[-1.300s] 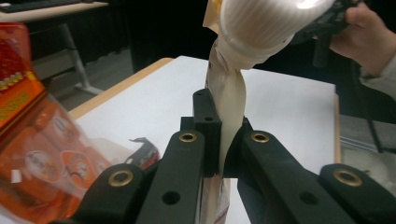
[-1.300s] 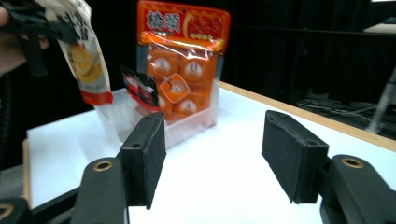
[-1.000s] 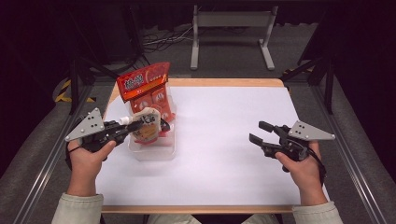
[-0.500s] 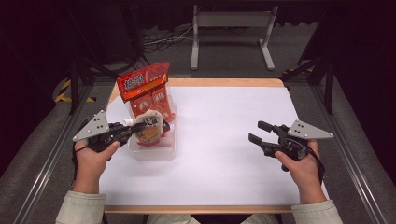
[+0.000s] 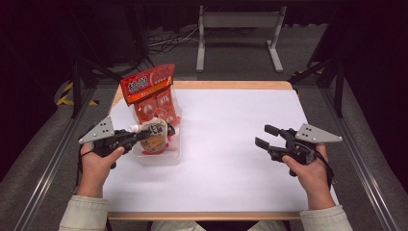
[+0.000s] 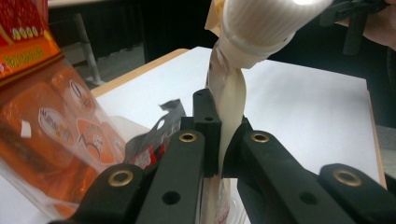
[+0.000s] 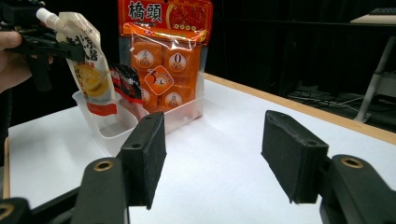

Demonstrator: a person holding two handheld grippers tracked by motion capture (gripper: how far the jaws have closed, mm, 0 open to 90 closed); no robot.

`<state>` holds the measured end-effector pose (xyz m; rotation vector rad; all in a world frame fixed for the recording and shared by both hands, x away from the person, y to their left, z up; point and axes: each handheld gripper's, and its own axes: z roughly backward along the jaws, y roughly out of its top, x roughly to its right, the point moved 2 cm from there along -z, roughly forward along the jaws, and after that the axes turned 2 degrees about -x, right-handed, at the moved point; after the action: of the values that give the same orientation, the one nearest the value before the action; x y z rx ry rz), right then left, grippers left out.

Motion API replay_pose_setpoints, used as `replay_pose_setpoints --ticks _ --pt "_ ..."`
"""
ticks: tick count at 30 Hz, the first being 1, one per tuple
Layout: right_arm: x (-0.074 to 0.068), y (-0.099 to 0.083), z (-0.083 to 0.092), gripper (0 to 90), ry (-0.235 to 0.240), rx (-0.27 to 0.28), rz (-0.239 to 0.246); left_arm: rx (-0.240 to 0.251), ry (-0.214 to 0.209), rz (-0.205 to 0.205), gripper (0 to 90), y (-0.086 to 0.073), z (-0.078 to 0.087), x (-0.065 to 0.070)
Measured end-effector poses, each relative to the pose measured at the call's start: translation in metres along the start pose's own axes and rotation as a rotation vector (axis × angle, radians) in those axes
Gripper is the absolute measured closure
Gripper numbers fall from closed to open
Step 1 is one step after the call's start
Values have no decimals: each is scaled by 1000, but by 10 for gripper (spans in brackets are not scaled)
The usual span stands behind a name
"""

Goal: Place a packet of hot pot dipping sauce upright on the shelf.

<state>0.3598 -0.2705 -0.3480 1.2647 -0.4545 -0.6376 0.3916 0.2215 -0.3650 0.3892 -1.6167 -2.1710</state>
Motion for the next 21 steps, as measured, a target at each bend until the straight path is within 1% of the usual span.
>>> replay_pose_setpoints --ticks 3,5,6,9,11,12,16,18,21 --pt "0 0 0 406 3 1 -4 -5 -12 23 889 -5 0 -3" --pt "1 0 -1 406 1 -1 -6 -8 -14 25 888 -6 -1 -3" --pt "1 0 -1 406 1 -2 -6 -6 -24 37 888 -9 -2 -5" --pt "1 -1 -2 406 3 0 -5 -19 -31 59 888 -13 -3 -6" --pt "1 -1 -3 406 5 0 -6 -27 -31 59 888 -15 -4 -6" --pt "1 -1 -3 406 8 -3 -7 -38 -33 65 888 -16 -5 -6" --pt "1 -1 -5 409 15 -1 -12 -48 -38 87 887 -22 -7 -7" --pt "0 -1 -6 409 18 -2 -13 -52 -33 85 887 -24 -8 -7" --pt "0 -1 -8 408 22 -6 -11 -69 -33 95 886 -30 -11 -8"
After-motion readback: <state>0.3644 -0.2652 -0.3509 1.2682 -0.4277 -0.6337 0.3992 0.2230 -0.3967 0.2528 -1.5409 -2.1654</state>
